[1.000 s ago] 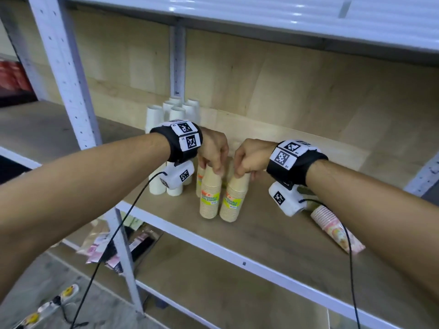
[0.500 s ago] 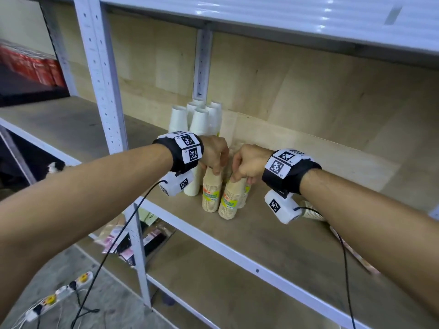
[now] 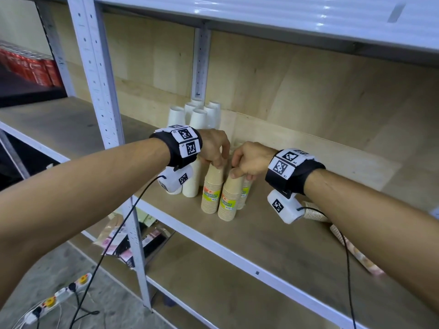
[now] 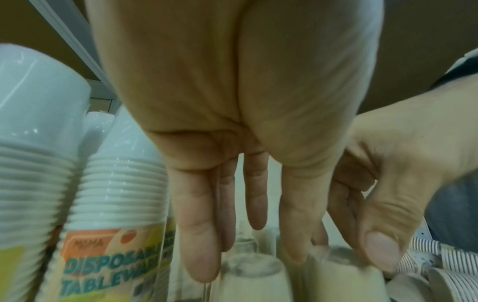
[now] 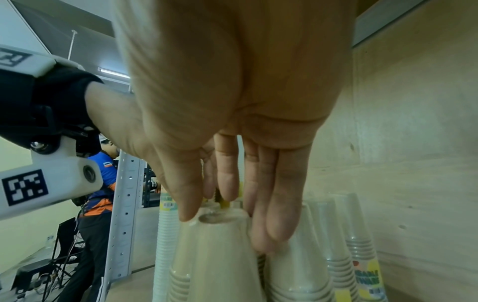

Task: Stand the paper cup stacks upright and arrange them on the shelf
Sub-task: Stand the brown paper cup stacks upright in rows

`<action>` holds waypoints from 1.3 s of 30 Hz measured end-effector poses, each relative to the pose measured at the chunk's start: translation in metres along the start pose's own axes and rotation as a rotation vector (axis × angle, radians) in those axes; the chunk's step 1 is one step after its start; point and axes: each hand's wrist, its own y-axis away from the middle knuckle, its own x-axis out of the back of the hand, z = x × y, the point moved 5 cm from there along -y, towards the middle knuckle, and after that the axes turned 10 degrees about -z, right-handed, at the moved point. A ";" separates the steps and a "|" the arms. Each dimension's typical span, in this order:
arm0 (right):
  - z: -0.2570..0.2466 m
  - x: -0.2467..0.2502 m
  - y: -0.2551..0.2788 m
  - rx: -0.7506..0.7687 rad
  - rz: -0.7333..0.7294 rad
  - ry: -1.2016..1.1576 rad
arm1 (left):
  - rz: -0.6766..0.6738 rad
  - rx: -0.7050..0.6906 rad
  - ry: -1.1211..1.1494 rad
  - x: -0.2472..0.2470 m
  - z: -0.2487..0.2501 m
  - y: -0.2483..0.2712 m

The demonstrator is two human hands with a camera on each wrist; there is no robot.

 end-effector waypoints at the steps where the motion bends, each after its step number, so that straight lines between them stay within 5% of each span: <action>1: 0.002 0.004 0.002 -0.003 0.006 0.000 | 0.009 -0.001 0.001 0.004 0.001 0.001; 18: 0.131 0.116 0.083 -0.335 0.221 0.065 | 0.125 -0.309 0.003 0.060 0.129 -0.028; 30: 0.257 0.098 0.111 -0.604 0.213 0.138 | 0.036 -0.468 -0.024 -0.013 0.218 -0.092; 39: 0.329 0.072 0.086 -0.622 0.128 0.110 | -0.070 -0.452 0.058 -0.067 0.235 -0.140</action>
